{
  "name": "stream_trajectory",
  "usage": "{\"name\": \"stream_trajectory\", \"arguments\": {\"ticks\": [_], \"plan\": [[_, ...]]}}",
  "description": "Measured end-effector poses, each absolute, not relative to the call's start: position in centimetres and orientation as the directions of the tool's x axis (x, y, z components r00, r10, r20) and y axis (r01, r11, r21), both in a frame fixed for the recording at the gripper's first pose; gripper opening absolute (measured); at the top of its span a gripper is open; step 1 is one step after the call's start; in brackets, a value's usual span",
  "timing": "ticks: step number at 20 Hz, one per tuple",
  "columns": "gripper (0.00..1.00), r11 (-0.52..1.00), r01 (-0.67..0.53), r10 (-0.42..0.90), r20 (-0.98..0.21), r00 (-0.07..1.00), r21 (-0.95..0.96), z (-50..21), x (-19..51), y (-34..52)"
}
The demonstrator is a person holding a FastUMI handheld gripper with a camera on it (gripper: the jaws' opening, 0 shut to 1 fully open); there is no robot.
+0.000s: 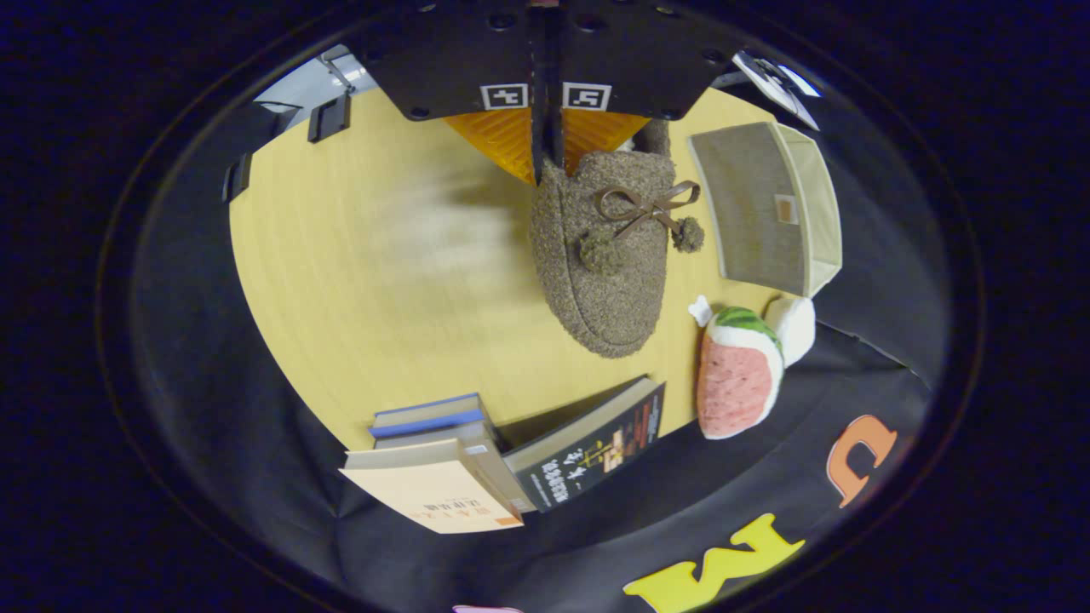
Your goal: Open the storage box then place both shoes into the box .Put the left shoe in first, then the right shoe, with the right side of both shoes facing outward in a uniform manner.
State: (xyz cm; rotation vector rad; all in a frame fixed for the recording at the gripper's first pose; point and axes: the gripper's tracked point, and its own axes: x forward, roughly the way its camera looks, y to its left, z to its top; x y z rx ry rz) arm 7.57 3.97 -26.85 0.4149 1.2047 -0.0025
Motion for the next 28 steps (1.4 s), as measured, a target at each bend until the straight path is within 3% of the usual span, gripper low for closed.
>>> {"name": "stream_trajectory", "arguments": {"ticks": [8,19,28], "plan": [[0.00,0.946,0.104,0.240,-0.876,0.419,0.309,-20.1,8.0,15.4],[0.00,0.949,0.007,0.285,-0.868,0.406,0.314,-19.9,8.6,32.9],[0.00,0.988,0.094,0.078,-0.924,0.373,0.122,-28.5,11.6,36.0]]}}
